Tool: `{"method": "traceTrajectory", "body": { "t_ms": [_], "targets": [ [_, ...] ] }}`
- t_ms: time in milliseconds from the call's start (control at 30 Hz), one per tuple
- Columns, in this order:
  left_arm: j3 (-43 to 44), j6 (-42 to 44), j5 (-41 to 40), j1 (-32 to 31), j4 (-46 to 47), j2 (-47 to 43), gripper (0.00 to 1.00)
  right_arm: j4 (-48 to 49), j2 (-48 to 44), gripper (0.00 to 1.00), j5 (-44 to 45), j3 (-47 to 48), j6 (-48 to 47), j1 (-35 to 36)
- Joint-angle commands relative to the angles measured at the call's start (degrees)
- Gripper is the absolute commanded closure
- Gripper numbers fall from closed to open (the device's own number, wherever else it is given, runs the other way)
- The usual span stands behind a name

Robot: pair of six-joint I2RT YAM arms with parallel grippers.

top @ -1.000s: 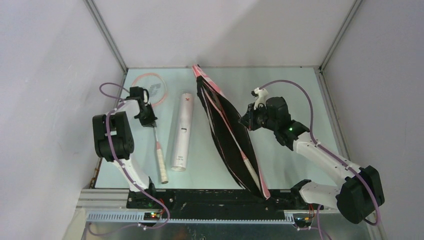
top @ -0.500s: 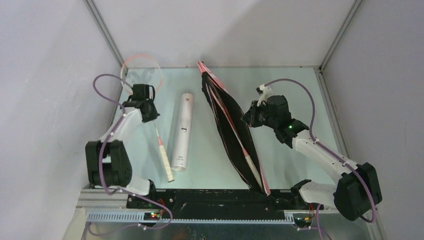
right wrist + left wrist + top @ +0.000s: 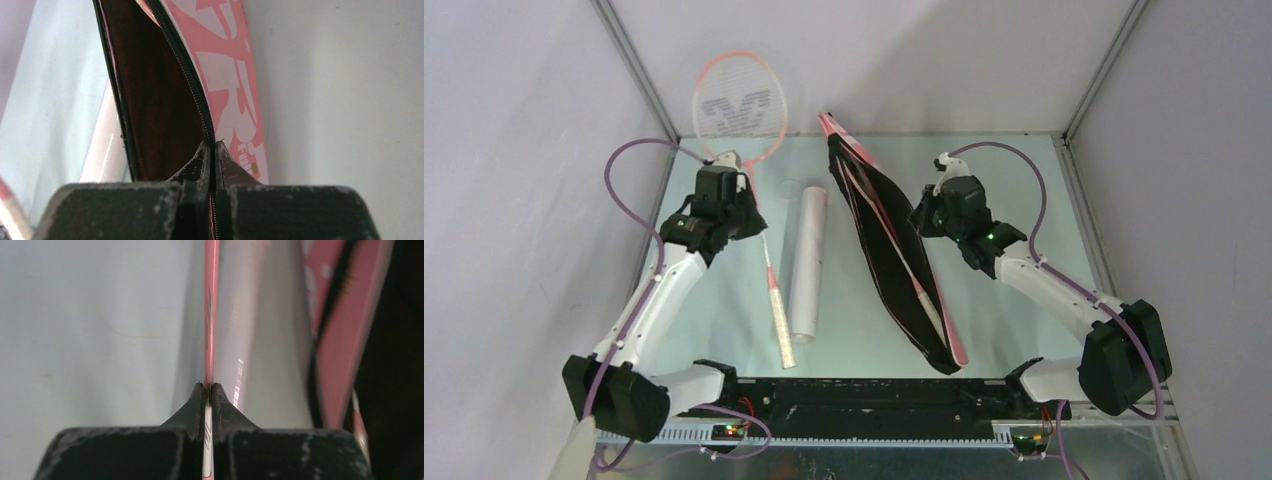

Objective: Pack up the badminton gear
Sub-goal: Place the racket in the racket bag.

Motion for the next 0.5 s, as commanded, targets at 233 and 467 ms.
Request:
{"method": "traceTrajectory", "body": {
  "t_ms": [233, 467],
  "targets": [
    [3.72, -3.76, 14.95, -13.34, -7.06, -5.96, 1.0, -1.6, -1.71, 1.0, 19.51, 6.16, -0.02, 3.7],
    [-0.32, -5.42, 11.45, -24.34, -13.49, -5.18, 1.0, -2.32, 0.87, 1.0, 15.98, 6.46, 4.69, 2.68]
  ]
}}
